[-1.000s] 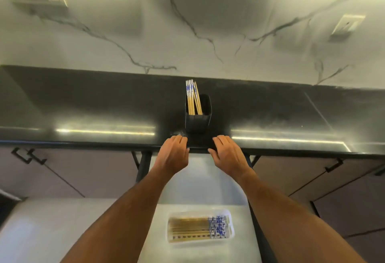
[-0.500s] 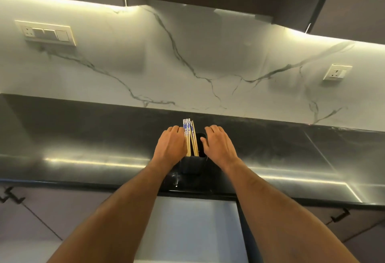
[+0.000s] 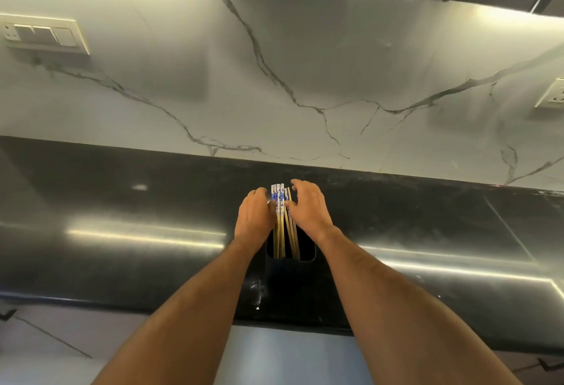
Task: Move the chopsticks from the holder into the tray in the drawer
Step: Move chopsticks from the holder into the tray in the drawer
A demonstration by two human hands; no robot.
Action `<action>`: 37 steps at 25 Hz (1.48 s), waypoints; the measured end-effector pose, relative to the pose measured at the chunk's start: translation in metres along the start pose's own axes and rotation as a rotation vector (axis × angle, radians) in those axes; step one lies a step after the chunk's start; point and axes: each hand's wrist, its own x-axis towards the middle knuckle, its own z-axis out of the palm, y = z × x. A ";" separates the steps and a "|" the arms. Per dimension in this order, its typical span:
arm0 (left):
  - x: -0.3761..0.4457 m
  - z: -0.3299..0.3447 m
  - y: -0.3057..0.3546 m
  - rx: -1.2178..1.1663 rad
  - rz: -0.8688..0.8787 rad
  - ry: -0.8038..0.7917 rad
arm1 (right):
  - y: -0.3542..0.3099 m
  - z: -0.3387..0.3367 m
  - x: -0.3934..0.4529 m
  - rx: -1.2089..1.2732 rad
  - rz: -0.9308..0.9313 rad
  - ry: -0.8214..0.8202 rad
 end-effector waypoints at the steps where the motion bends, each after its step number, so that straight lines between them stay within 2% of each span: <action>1: 0.007 0.004 -0.002 -0.027 -0.033 -0.002 | 0.001 0.005 0.008 0.023 0.016 0.000; 4: 0.022 0.013 -0.007 -0.087 -0.082 -0.024 | 0.004 0.017 0.024 0.097 0.057 -0.004; 9: 0.034 0.025 -0.008 -0.144 -0.061 -0.063 | 0.007 0.034 0.040 0.204 0.104 -0.025; 18: 0.036 0.026 -0.010 -0.276 -0.046 0.035 | 0.007 0.038 0.047 0.462 0.167 0.162; 25: 0.030 0.022 -0.003 -0.331 -0.003 0.049 | 0.003 0.034 0.042 0.467 0.121 0.184; 33: 0.022 0.010 0.015 -0.668 -0.039 0.060 | -0.006 0.009 0.037 0.711 0.109 0.245; 37: 0.019 -0.002 0.027 -0.723 -0.021 0.085 | -0.014 -0.002 0.033 0.829 0.111 0.260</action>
